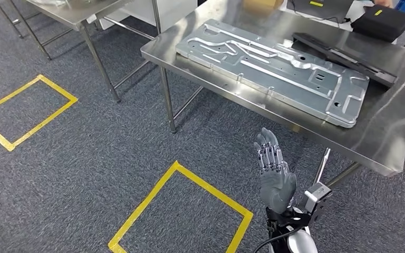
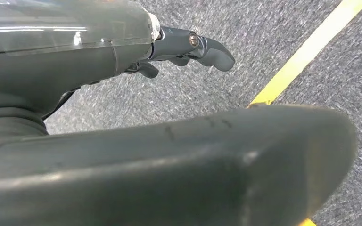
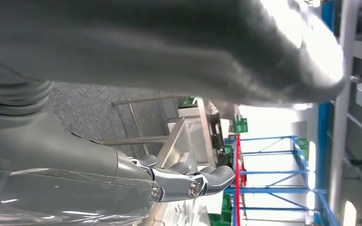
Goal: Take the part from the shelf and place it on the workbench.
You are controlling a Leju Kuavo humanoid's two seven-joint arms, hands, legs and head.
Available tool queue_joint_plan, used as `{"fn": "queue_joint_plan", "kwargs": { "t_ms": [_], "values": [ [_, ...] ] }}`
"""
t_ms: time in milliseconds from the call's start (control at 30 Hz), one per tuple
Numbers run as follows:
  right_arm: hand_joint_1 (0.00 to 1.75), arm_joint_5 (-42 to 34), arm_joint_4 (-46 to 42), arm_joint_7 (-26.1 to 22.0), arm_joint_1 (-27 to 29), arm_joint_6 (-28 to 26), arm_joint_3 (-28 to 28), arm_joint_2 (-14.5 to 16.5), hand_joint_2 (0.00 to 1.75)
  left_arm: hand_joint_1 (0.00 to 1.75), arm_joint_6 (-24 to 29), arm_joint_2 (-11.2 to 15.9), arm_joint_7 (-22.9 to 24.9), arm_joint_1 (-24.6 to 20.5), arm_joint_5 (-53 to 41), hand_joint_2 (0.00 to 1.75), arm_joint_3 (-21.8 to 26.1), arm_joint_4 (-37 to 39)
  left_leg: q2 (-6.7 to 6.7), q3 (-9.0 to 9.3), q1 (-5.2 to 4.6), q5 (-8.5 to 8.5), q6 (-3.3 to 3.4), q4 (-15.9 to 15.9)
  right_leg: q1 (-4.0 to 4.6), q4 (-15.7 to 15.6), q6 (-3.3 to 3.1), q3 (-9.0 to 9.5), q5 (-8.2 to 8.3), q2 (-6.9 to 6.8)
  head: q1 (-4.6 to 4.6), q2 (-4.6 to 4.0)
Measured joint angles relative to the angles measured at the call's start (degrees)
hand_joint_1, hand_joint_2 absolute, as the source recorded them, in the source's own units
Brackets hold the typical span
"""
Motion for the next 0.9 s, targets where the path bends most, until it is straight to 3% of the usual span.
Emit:
{"fn": "queue_joint_plan", "kwargs": {
  "t_ms": [67, 100, 200, 233, 267, 300, 400, 467, 533, 600, 633, 700, 733, 767, 800, 833, 900],
  "values": [
    [0.00, -0.04, 0.03, -0.15, 0.18, 0.04, -0.03, 0.00, 0.00, 0.00, 0.04, 0.02, -0.76, 0.05, 0.00, 0.00, -0.02, 0.00, -0.13, -0.65, 0.16, -0.05, -0.71, 0.57, -0.21, -0.45, -0.66, -0.44, 0.51, -0.10, -0.02, 0.00],
    [0.00, -0.15, 0.04, -0.22, 0.29, 0.07, -0.05, 0.01, 0.00, 0.00, 0.01, 0.03, -1.13, 0.12, 0.04, 0.00, -0.03, 0.00, -0.23, -1.26, 0.26, -1.33, -1.06, 1.90, -0.34, -0.55, -1.06, -0.79, 0.99, -0.18, -0.04, 0.00],
    [0.00, -0.73, 0.10, -0.28, 0.55, 0.29, -0.05, 0.02, 0.00, 0.00, -0.09, 0.06, -2.00, 0.30, 0.31, 0.00, -0.03, 0.00, -0.40, -4.57, 0.69, -8.06, -1.96, 11.44, -0.31, -0.43, -1.71, -2.24, 2.21, -0.33, -0.14, 0.00],
    [0.00, -0.89, 0.19, -0.28, 0.70, 0.43, -0.05, 0.02, 0.00, 0.00, -0.10, 0.10, -2.24, 0.36, 0.40, 0.00, -0.03, 0.00, -0.40, -5.34, 0.81, -9.23, -2.17, 14.44, -0.27, -0.29, -1.71, -2.78, 2.53, -0.33, -0.13, 0.00],
    [0.00, -1.03, 0.33, -0.28, 0.84, 0.58, -0.05, 0.01, 0.00, 0.00, -0.08, 0.15, -2.44, 0.42, 0.49, 0.00, -0.03, 0.00, -0.40, -5.30, 0.91, -9.31, -2.31, 15.77, -0.25, -0.11, -1.65, -3.29, 2.80, -0.33, -0.14, 0.00],
    [0.00, -1.16, 0.51, -0.29, 0.93, 0.71, -0.05, 0.01, 0.00, 0.00, 0.00, 0.22, -2.59, 0.46, 0.56, 0.00, -0.03, 0.00, -0.40, -4.18, 0.97, -8.39, -2.36, 14.92, -0.25, 0.09, -1.56, -3.73, 2.99, -0.34, -0.14, 0.00],
    [0.00, -1.81, 1.21, -0.41, 0.98, 0.93, -0.01, 0.02, 0.00, 0.00, 0.56, 0.55, -2.95, 0.44, 0.80, 0.00, -0.03, 0.00, 0.60, 3.02, 0.83, -4.89, -1.78, 3.95, -0.13, 0.79, -1.25, -4.54, 3.21, -0.69, -0.14, 0.00],
    [0.00, -2.11, 1.89, -0.60, 0.97, 0.96, 0.02, 0.03, 0.00, 0.00, 0.82, 0.73, -3.16, 0.35, 0.94, 0.00, -0.03, 0.00, 1.29, 5.20, 0.44, -4.64, -0.99, -0.14, 0.08, 1.08, -0.83, -4.80, 3.31, -1.26, -0.10, 0.00],
    [0.00, -2.20, 2.51, -0.84, 0.93, 0.96, 0.05, 0.03, 0.00, 0.00, 0.90, 0.83, -3.25, 0.40, 1.07, 0.00, -0.03, 0.00, 0.66, 4.97, 0.36, -4.41, -0.22, -0.55, 0.20, 1.07, -0.22, -4.88, 3.48, -1.93, -0.07, 0.00],
    [0.00, -2.30, 2.90, -1.05, 0.83, 0.95, 0.07, 0.03, 0.00, 0.00, 0.92, 0.86, -3.26, 0.56, 1.15, 0.00, -0.02, 0.00, -0.08, 4.85, 0.64, -3.82, 0.53, -1.12, 0.10, 2.20, 0.42, -5.36, 2.49, -1.94, -0.02, 0.00],
    [0.00, -2.35, 3.07, -1.10, 0.76, 0.95, 0.06, 0.03, 0.00, 0.00, 0.92, 0.88, -3.26, 0.60, 1.15, 0.00, -0.01, 0.00, -0.44, 4.73, 0.80, -3.50, 0.89, -1.39, 0.02, 4.40, 0.70, -6.36, 1.00, -1.64, 0.03, 0.00],
    [0.00, -2.48, 3.53, -1.15, 0.77, 0.82, 0.06, 0.02, 0.00, 0.00, 1.01, 0.93, -3.10, 0.66, 1.13, 0.00, -0.01, 0.00, -1.14, 4.25, 0.80, -3.11, 1.26, -1.43, -0.27, 11.87, 1.01, -9.94, -2.99, -0.94, 0.16, -0.01],
    [0.00, -2.54, 3.78, -1.15, 0.82, 0.74, 0.06, 0.01, 0.00, 0.00, 1.08, 0.96, -2.90, 0.73, 1.12, 0.00, -0.01, 0.00, -1.55, 3.97, 0.75, -2.99, 1.31, -1.34, -0.34, 15.45, 1.09, -11.68, -4.35, -0.82, 0.17, -0.01],
    [0.00, -2.62, 4.01, -1.17, 0.86, 0.66, 0.07, 0.01, 0.00, 0.00, 1.17, 1.00, -2.62, 0.84, 1.11, 0.00, -0.01, 0.00, -2.00, 3.76, 0.72, -2.91, 1.30, -1.24, -0.38, 17.27, 1.13, -12.57, -4.56, -0.78, 0.17, -0.01],
    [0.00, -2.71, 4.19, -1.20, 0.85, 0.62, 0.06, 0.01, 0.00, 0.00, 1.27, 1.04, -2.31, 0.95, 1.12, 0.00, -0.01, 0.00, -2.51, 3.62, 0.71, -2.85, 1.25, -1.09, -0.39, 16.73, 1.09, -12.28, -3.54, -0.72, 0.17, 0.00],
    [0.00, -2.77, 4.31, -1.21, 0.81, 0.62, 0.07, 0.01, 0.00, 0.00, 1.41, 1.07, -2.05, 1.03, 1.14, 0.00, -0.01, 0.00, -3.05, 3.54, 0.70, -2.82, 1.19, -0.92, -0.40, 14.22, 0.98, -11.00, -1.71, -0.48, 0.17, 0.00],
    [0.00, -2.87, 4.46, -1.23, 0.57, 0.57, 0.07, 0.01, 0.00, 0.00, 1.61, 1.09, -1.80, 1.04, 1.18, 0.00, -0.01, 0.00, -4.14, 3.30, 0.60, -2.85, 0.92, -0.46, -0.53, 6.62, 0.57, -7.24, 1.95, 1.69, 0.18, 0.00]
  ]
}}
